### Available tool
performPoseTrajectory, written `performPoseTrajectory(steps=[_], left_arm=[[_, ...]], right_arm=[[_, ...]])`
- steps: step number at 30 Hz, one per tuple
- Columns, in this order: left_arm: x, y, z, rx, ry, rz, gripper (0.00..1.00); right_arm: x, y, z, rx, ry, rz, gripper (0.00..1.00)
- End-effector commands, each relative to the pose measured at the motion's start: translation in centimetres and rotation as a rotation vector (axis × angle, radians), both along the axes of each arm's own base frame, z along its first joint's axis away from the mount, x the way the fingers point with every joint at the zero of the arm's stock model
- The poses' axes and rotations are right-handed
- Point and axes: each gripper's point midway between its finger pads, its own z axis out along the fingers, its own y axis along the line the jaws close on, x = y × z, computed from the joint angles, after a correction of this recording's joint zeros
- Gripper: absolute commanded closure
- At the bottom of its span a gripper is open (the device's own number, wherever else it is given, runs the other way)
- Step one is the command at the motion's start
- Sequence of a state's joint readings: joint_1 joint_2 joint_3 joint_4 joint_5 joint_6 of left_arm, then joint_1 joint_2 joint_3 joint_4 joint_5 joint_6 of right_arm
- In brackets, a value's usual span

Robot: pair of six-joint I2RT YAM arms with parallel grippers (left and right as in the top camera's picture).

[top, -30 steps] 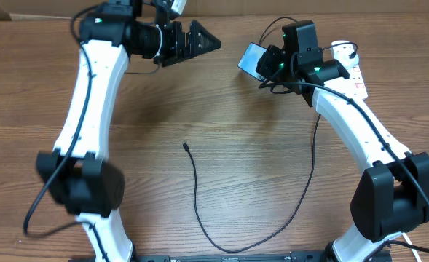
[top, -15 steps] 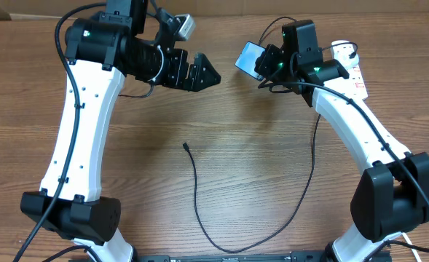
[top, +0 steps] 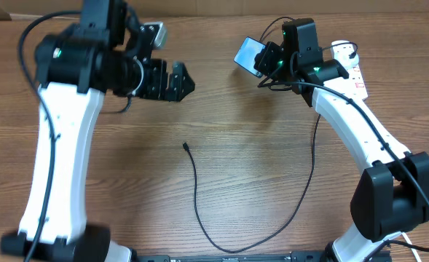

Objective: Plug charger to phone and switch on socket
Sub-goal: 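Open the left gripper and pull the left arm away from the phone, then move the left gripper back to the phone's other end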

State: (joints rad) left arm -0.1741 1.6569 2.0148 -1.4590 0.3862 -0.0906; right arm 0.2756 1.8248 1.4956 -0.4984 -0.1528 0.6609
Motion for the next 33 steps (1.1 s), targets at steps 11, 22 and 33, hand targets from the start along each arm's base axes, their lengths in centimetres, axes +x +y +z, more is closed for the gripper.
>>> performPoseTrajectory(steps=[11, 22, 33], left_arm=[[-0.7, 3.5, -9.5, 0.043, -0.075, 0.27, 0.0], [5.2, 2.6, -9.6, -0.029, -0.298, 0.286, 0.01], [8.2, 2.2, -7.6, -0.316, -0.256, 0.589, 0.0]], right_arm=[[0.9, 1.2, 1.4, 0.09, -0.037, 0.01, 0.96], [0.1, 3.2, 1.6, 0.112, -0.034, 0.061, 0.96], [-0.5, 6.0, 2.7, 0.323, 0.053, -0.024, 0.96]])
